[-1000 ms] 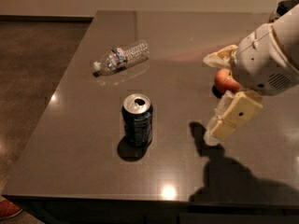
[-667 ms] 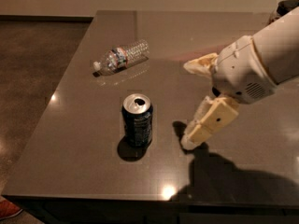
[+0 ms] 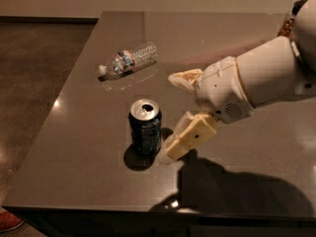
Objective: Knock pepsi can over
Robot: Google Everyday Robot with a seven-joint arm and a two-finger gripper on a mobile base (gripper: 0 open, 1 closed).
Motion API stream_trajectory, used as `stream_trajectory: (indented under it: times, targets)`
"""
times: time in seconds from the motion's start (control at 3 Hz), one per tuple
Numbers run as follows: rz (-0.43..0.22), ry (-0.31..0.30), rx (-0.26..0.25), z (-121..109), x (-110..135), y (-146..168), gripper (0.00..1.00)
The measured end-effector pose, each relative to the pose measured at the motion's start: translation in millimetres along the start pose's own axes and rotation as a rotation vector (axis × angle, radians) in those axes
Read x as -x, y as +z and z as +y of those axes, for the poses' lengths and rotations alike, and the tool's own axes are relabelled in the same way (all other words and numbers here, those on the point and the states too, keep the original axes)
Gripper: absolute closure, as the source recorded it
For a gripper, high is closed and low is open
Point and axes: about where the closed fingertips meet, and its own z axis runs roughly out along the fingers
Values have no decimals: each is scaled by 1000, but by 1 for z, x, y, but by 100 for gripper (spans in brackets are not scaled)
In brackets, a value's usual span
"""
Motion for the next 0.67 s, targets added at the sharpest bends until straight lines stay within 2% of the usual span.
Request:
stream_trajectory:
  times: [0.33, 0.67]
  targets:
    - [-45, 1, -16, 4, 3, 20, 0]
    - [-91, 5, -11, 4, 6, 45, 0]
